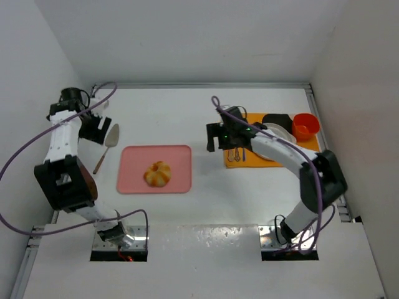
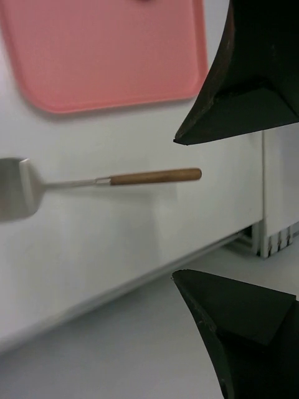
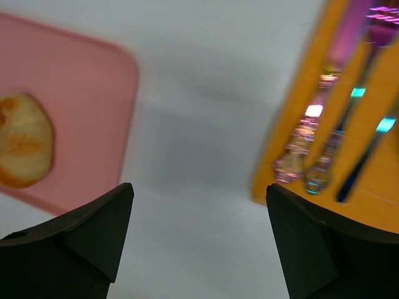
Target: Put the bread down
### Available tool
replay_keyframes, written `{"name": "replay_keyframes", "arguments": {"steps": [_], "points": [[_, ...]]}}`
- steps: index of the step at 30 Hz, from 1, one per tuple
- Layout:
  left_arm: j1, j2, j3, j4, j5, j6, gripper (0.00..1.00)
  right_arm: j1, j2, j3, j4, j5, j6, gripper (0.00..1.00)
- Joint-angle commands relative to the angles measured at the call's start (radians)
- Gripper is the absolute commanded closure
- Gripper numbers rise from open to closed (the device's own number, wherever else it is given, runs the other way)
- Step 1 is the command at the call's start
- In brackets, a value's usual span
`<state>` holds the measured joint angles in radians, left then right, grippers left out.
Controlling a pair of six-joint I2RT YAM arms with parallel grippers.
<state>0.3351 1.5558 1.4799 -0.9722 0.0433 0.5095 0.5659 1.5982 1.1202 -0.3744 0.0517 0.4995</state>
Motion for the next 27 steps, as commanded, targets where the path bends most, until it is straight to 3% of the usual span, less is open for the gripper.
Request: {"name": "replay_keyframes", "arguments": {"steps": [1, 6, 10, 14, 27], "points": [[0.008, 0.049, -0.082, 0.018, -0.039, -0.035, 0.14, 0.086, 0.136, 0.169, 0.075, -0.133, 0.077, 0.15], [0.008, 0.119, -0.127, 0.027, -0.025, -0.035, 0.14, 0.167, 0.334, 0.274, 0.089, -0.167, 0.109, 0.17], [0.008, 0.177, -0.174, 0.087, -0.04, -0.035, 0.16, 0.195, 0.419, 0.323, 0.043, -0.097, 0.113, 0.2], [0.008, 0.205, -0.185, 0.11, -0.051, -0.045, 0.23, 0.212, 0.471, 0.354, -0.004, -0.026, 0.111, 0.27], [0.008, 0.237, -0.291, 0.13, -0.042, -0.045, 0.49, 0.218, 0.496, 0.325, -0.006, -0.035, 0.146, 0.3]]}}
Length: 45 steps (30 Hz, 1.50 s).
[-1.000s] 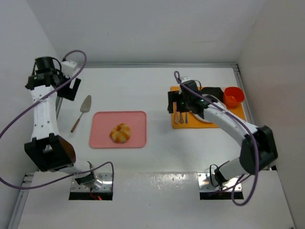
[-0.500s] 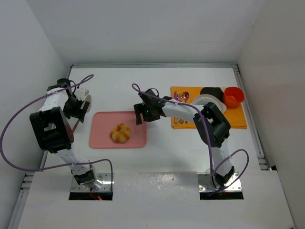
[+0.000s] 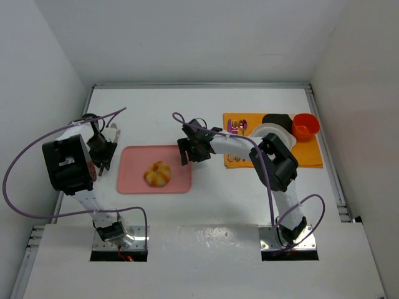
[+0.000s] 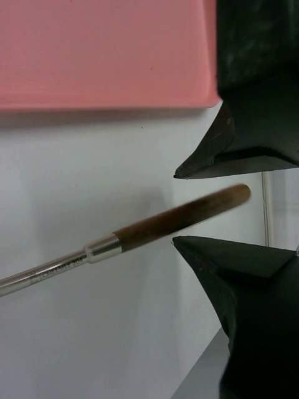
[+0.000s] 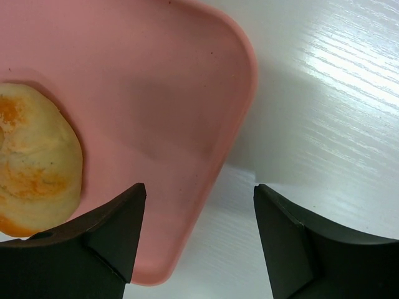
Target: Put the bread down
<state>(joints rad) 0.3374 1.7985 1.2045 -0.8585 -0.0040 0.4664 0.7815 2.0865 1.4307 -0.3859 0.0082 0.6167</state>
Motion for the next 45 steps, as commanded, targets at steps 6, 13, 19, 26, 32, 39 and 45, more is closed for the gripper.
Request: {"name": "replay_keyframes", "arguments": {"steps": [6, 13, 19, 26, 32, 39, 45], "points": [[0.006, -0.025, -0.026, 0.016, -0.027, -0.002, 0.61, -0.004, 0.017, 0.01, 0.002, -0.001, 0.057, 0.3], [0.015, -0.025, -0.048, 0.027, -0.027, -0.011, 0.6, -0.005, 0.017, 0.002, -0.001, 0.001, 0.057, 0.3], [0.015, -0.004, -0.022, 0.058, 0.008, -0.04, 0.61, -0.004, 0.02, 0.008, -0.001, 0.002, 0.055, 0.3], [0.015, 0.025, 0.027, 0.067, 0.055, -0.072, 0.55, -0.001, 0.021, 0.016, 0.001, -0.002, 0.049, 0.3], [0.015, 0.025, 0.009, 0.067, 0.016, -0.072, 0.69, -0.011, 0.014, 0.013, -0.001, -0.004, 0.051, 0.3], [0.015, 0.015, 0.0, 0.067, -0.002, -0.051, 1.0, -0.01, 0.03, 0.016, 0.002, -0.004, 0.066, 0.32], [0.015, -0.089, 0.052, 0.067, -0.163, 0.137, 1.0, -0.01, 0.029, 0.007, -0.007, 0.012, 0.086, 0.39]]}}
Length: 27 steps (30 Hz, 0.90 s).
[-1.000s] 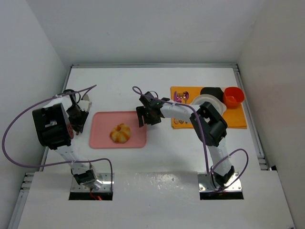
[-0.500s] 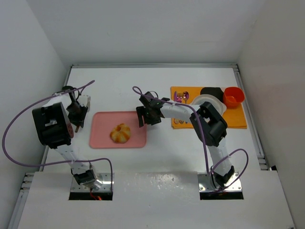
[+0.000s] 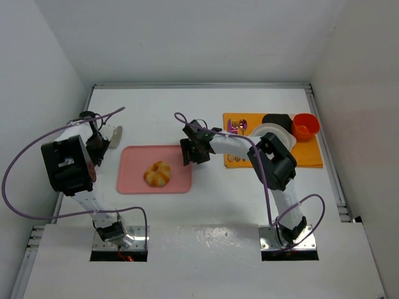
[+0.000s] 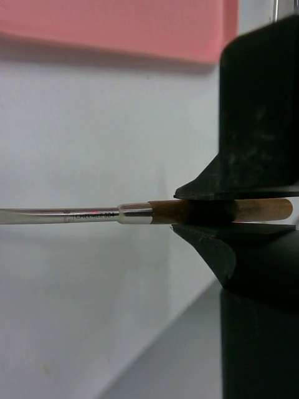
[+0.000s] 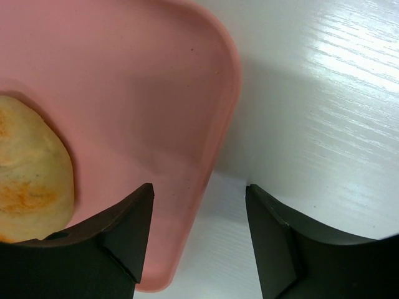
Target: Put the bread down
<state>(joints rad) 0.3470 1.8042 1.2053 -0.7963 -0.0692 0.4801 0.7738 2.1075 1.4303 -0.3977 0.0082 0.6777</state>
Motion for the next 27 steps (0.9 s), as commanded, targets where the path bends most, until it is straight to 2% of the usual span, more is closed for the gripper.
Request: {"name": "replay_keyframes", "arguments": {"steps": [1, 4, 5, 6, 10, 14, 15, 20, 27], "points": [[0.015, -0.138, 0.062, 0.005, -0.112, 0.165, 1.0, -0.002, 0.005, 0.004, 0.008, 0.018, 0.032, 0.4], [0.015, -0.233, 0.094, -0.073, -0.101, 0.392, 1.0, -0.005, 0.008, 0.001, 0.01, 0.021, 0.045, 0.43], [-0.009, -0.256, 0.103, -0.111, -0.086, 0.531, 1.0, -0.005, 0.009, 0.002, 0.014, 0.022, 0.048, 0.44], [-0.02, -0.279, 0.103, -0.201, -0.077, 0.596, 1.0, -0.004, 0.012, 0.004, 0.016, 0.024, 0.052, 0.44], [-0.092, -0.382, 0.004, -0.305, -0.145, 0.754, 1.0, -0.007, 0.014, -0.005, 0.016, 0.033, 0.071, 0.48], [-0.131, -0.401, -0.059, -0.314, -0.222, 0.755, 1.0, -0.008, 0.008, -0.024, 0.031, 0.029, 0.082, 0.53], [-0.131, -0.401, -0.059, -0.325, -0.233, 0.744, 1.0, -0.005, 0.006, -0.027, 0.034, 0.029, 0.083, 0.57], [-0.246, -0.433, -0.168, -0.336, -0.297, 0.706, 1.0, -0.007, 0.005, -0.036, 0.039, 0.019, 0.089, 0.65], [-0.312, -0.433, -0.296, -0.258, -0.451, 0.695, 1.0, -0.008, 0.006, -0.041, 0.043, 0.003, 0.103, 0.75]]}}
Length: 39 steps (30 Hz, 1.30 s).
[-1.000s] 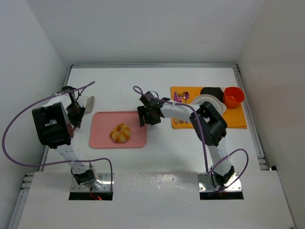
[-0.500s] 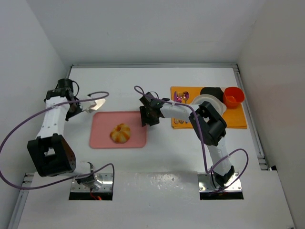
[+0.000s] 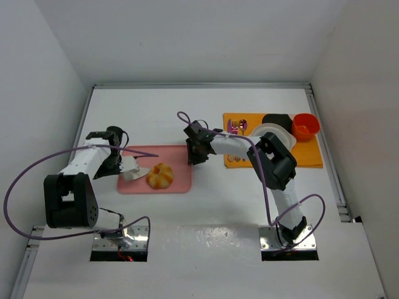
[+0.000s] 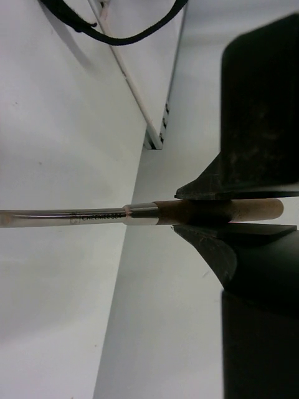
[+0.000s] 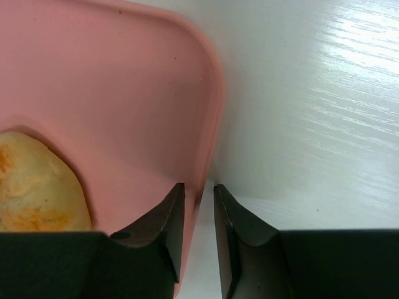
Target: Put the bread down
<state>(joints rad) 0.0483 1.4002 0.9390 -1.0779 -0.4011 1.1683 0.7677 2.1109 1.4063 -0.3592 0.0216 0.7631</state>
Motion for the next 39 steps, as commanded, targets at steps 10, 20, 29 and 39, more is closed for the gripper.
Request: {"name": "replay_keyframes", "arguments": {"steps": [10, 20, 29, 39], "points": [[-0.085, -0.06, -0.057, 0.001, -0.125, 0.064, 1.0, 0.004, 0.0, -0.041, 0.014, -0.017, 0.067, 0.93], [-0.283, -0.023, -0.092, 0.052, -0.041, 0.012, 1.0, 0.002, -0.006, -0.04, 0.008, -0.018, 0.074, 0.98], [-0.447, 0.12, 0.0, 0.099, 0.082, -0.196, 1.0, 0.015, -0.005, -0.038, -0.004, -0.018, 0.082, 1.0], [-0.43, 0.086, -0.023, 0.131, 0.243, -0.217, 1.0, 0.013, -0.002, -0.033, 0.0, -0.017, 0.085, 1.0]]}}
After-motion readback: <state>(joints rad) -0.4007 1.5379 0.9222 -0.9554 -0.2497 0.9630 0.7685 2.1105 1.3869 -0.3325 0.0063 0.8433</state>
